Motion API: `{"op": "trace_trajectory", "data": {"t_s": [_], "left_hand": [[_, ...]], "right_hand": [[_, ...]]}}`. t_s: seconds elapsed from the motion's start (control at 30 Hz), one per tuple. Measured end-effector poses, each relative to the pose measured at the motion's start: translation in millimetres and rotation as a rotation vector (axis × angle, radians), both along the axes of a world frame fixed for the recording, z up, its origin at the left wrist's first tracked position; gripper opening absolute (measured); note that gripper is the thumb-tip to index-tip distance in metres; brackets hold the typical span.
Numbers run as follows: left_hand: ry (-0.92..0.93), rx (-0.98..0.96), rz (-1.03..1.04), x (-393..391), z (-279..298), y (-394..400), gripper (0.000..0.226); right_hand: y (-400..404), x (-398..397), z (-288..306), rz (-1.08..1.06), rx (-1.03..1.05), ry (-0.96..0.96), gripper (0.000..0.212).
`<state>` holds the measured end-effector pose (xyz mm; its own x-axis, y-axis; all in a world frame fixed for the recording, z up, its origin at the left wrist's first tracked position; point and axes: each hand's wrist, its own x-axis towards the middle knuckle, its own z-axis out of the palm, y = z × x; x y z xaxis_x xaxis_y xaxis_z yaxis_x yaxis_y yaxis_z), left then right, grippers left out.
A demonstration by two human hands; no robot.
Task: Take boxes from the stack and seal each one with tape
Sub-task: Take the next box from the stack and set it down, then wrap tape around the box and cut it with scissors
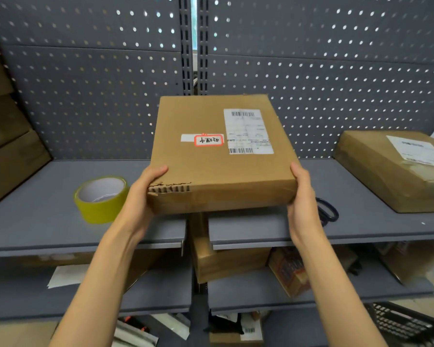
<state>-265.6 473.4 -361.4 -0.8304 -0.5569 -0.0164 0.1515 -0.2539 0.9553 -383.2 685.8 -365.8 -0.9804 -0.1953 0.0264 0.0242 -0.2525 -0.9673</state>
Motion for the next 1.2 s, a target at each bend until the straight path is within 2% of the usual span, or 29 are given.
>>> {"op": "trace_trajectory", "data": {"t_s": [0.33, 0.53, 0.57, 0.63, 0.7, 0.8, 0.9, 1.03, 1.2], "left_hand": [[-0.121, -0.035, -0.001, -5, -21, -3, 0.02], [-0.118, -0.046, 0.013, -7, -22, -1, 0.02], [-0.115, -0.07, 0.009, -7, -23, -3, 0.026], [-0.114, -0.168, 0.042, -6, -26, -7, 0.059], [-0.027, -0.365, 0.087, 0, -27, -12, 0.075], [0.014, -0.693, -0.016, 10, -23, -24, 0.067], [-0.058, -0.85, -0.157, 16, -19, -41, 0.069], [-0.086, -0.954, -0.255, 19, -12, -50, 0.059], [-0.077, -0.987, -0.262, 20, -13, -51, 0.061]], "right_hand": [[-3, -1, -18, 0.001, 0.057, -0.098, 0.025], [-4, -7, -10, 0.018, 0.131, -0.018, 0.041], [-3, -8, -9, 0.011, 0.169, 0.009, 0.042], [0, -7, -4, -0.037, 0.317, 0.12, 0.042], [3, -7, 0, -0.099, 0.536, 0.32, 0.045], [-6, -2, 9, -0.112, 0.79, 0.653, 0.044], [-31, 13, 17, 0.099, 0.967, 0.889, 0.044], [-65, 36, 22, 0.387, 1.093, 1.057, 0.058], [-86, 40, 17, 0.41, 1.117, 1.171, 0.056]]}}
